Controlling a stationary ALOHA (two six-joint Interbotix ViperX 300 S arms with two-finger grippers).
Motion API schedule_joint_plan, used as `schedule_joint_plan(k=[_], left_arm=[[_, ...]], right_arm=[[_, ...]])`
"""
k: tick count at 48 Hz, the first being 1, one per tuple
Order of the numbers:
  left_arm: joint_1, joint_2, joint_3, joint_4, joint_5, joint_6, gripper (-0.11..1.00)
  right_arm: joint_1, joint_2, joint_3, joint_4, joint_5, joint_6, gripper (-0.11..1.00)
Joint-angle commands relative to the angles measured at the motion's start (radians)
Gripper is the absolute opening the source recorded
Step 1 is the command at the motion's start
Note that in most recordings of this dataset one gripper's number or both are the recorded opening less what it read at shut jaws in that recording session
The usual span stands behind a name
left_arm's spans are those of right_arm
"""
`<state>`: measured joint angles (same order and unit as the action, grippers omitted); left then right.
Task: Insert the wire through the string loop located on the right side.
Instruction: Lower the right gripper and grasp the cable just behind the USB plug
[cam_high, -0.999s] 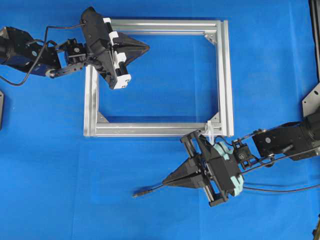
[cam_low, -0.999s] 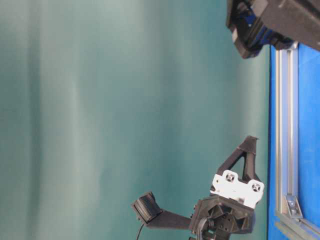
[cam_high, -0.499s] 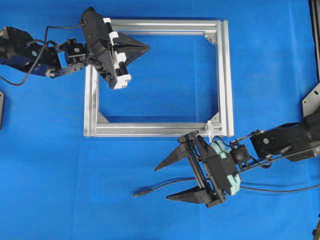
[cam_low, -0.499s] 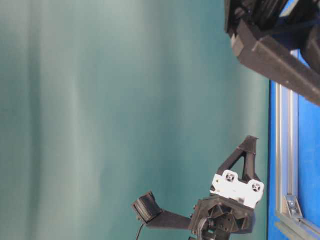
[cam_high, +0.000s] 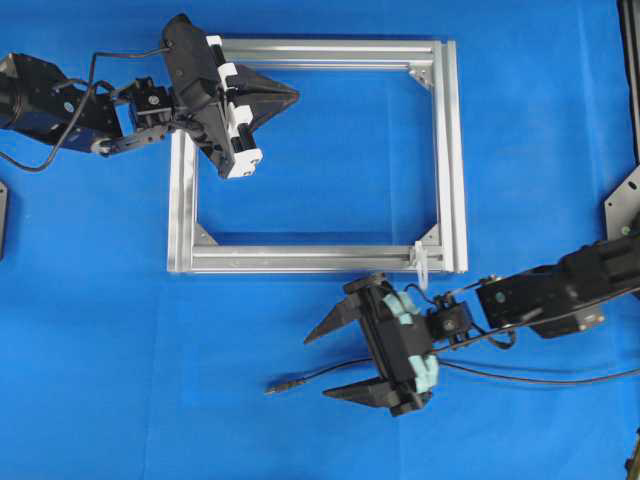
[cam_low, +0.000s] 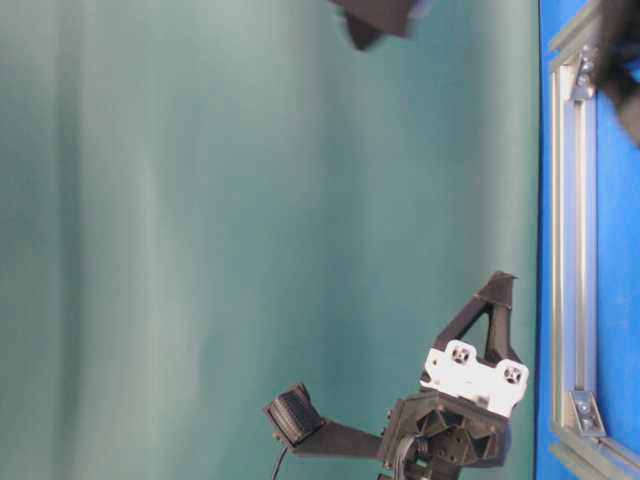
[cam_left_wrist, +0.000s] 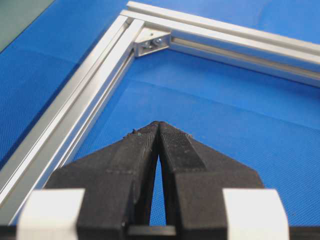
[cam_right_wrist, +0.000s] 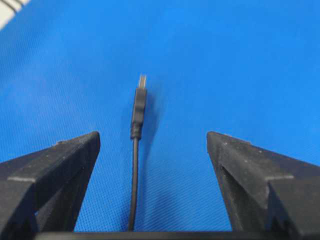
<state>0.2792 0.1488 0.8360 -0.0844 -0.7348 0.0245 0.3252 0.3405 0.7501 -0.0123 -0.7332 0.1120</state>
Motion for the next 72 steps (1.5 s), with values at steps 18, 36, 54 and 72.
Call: schedule_joint_plan(k=[18,36,54,72], left_arm=[[0.005,-0.031,-0.015,0.002,-0.005,0.0,0.0],[0.005,-0.031,-0.014,0.002,-0.005,0.0,0.0],[0.005,-0.032,-0.012,0.002,-0.005,0.0,0.0],[0.005,-0.031,-0.012,0.002,-0.005,0.0,0.0]], right_arm=[[0.005,0.041,-0.044,0.026,-0.005,0.015,0.78],[0.005,0.048,-0.049,0.032,-0.003,0.008,0.21],[0.003,0.046,-0.048,0.029,0.002,0.008,-0.02],[0.003,-0.072,-0.063,0.031,0.107,0.009,-0.02]])
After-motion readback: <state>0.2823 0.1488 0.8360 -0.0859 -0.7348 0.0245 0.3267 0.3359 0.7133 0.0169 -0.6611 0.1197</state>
